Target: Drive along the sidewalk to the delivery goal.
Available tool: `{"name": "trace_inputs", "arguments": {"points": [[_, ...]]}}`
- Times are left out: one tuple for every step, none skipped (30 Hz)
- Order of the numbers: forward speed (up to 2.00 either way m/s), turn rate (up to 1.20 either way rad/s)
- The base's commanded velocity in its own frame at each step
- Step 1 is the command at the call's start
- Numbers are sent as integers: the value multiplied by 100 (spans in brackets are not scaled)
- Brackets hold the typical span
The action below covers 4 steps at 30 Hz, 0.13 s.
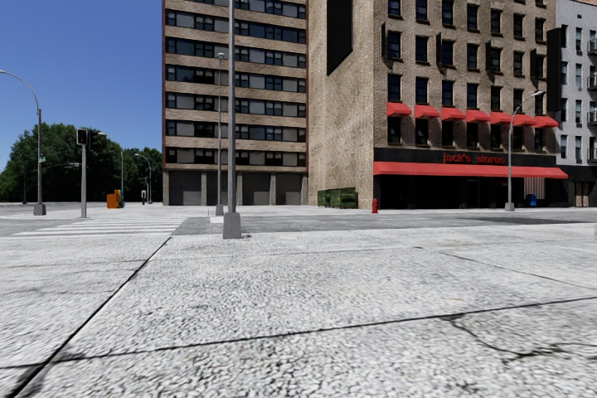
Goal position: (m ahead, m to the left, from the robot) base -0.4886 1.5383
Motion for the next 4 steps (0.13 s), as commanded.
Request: {"name": "trace_inputs", "arguments": {"points": [[0, 0], [0, 0], [0, 0], [0, 0]]}}
